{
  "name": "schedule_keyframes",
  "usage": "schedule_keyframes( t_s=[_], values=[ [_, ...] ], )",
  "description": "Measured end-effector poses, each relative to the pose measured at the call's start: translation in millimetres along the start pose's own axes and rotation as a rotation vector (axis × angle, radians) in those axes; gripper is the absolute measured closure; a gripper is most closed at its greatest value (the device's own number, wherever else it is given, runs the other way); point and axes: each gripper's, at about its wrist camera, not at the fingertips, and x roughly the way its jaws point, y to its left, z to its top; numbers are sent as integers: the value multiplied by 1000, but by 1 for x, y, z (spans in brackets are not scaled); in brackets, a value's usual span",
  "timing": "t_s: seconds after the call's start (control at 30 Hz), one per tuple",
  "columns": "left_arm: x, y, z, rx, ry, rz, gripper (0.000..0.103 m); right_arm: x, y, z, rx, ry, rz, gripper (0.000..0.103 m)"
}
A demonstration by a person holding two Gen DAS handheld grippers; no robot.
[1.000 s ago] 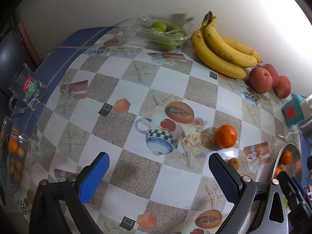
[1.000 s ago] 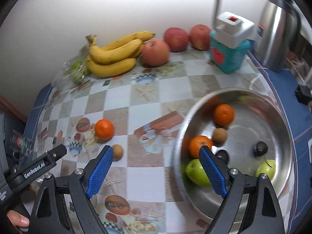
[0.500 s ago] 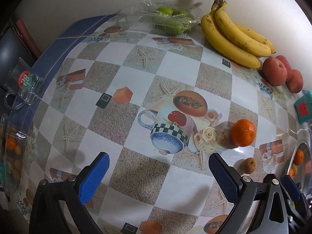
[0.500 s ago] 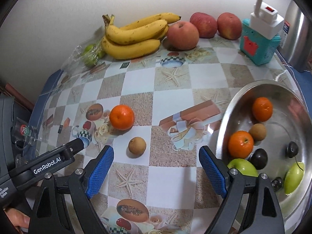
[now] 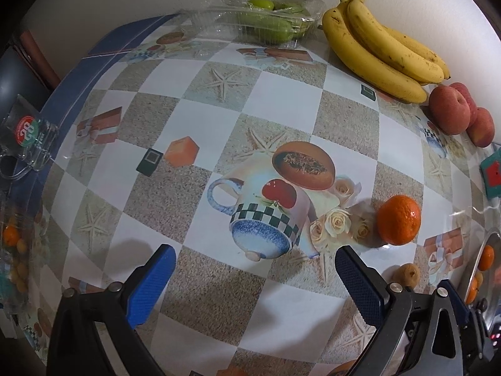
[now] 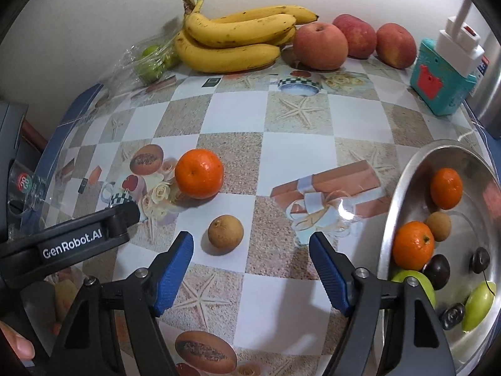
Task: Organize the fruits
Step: 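Move the right tool to the last kiwi and close on it while the left approaches the orange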
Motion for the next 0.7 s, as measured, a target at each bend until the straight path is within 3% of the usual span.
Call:
schedule_keyframes(
  t_s=[0.23, 0.7],
  values=[
    [7, -1, 9, -1, 3, -7, 0, 8, 7, 0, -27, 8, -1, 43],
    [12, 1, 22, -5, -6, -20, 0, 16, 18, 5, -50, 4, -4, 61]
  ],
)
